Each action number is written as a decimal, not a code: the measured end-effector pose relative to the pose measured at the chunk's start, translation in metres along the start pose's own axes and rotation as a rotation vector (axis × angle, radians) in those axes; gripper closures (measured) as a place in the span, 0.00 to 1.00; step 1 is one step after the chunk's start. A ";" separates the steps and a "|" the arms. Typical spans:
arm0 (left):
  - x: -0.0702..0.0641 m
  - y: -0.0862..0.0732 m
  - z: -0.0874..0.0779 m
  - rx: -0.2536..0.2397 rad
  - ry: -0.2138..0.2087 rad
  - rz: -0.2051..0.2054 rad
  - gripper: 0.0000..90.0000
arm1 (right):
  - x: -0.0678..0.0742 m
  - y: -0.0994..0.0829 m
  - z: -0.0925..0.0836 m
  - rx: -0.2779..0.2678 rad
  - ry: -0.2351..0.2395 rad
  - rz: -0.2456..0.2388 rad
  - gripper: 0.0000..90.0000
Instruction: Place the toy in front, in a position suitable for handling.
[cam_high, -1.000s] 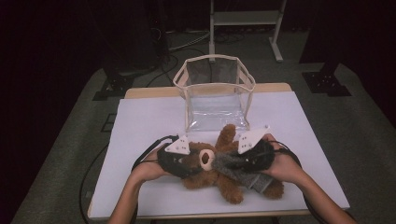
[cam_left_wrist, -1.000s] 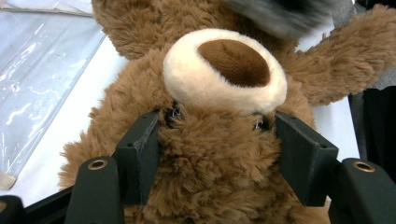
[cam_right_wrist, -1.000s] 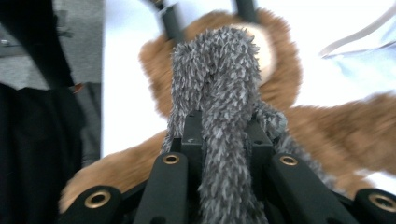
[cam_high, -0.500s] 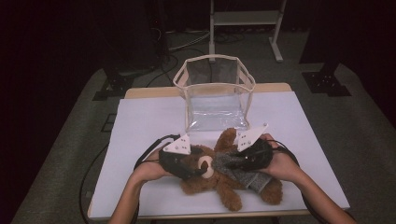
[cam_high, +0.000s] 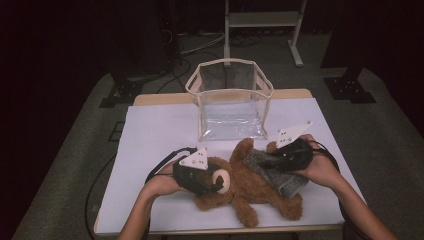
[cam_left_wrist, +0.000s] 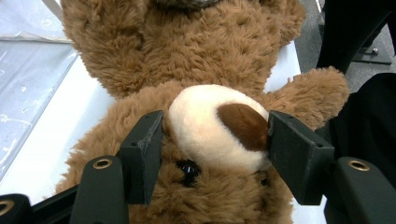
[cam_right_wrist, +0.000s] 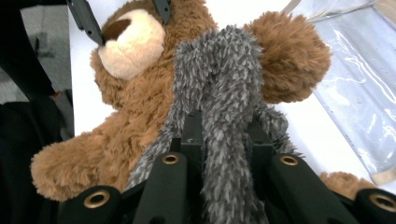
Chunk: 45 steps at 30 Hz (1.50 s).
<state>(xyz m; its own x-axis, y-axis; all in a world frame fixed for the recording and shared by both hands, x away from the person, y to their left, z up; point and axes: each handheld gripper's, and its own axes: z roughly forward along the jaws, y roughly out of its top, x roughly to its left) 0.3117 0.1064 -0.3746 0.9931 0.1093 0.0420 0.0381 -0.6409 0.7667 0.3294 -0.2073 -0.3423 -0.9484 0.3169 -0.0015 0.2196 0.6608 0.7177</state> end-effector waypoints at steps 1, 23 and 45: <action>0.000 0.000 0.000 0.001 0.001 0.002 0.42 | 0.000 0.001 0.003 -0.002 0.005 -0.003 0.82; 0.000 0.004 -0.002 -0.021 0.015 -0.042 0.42 | 0.031 0.023 0.026 0.016 0.091 -0.102 0.83; -0.004 0.005 0.001 -0.007 0.005 -0.025 0.43 | 0.009 0.008 0.000 -0.014 0.040 -0.018 0.82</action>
<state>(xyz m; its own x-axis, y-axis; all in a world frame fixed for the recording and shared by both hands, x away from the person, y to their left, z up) 0.3084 0.1019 -0.3712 0.9913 0.1290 0.0265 0.0616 -0.6325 0.7721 0.3230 -0.1992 -0.3361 -0.9606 0.2778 0.0129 0.1995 0.6561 0.7279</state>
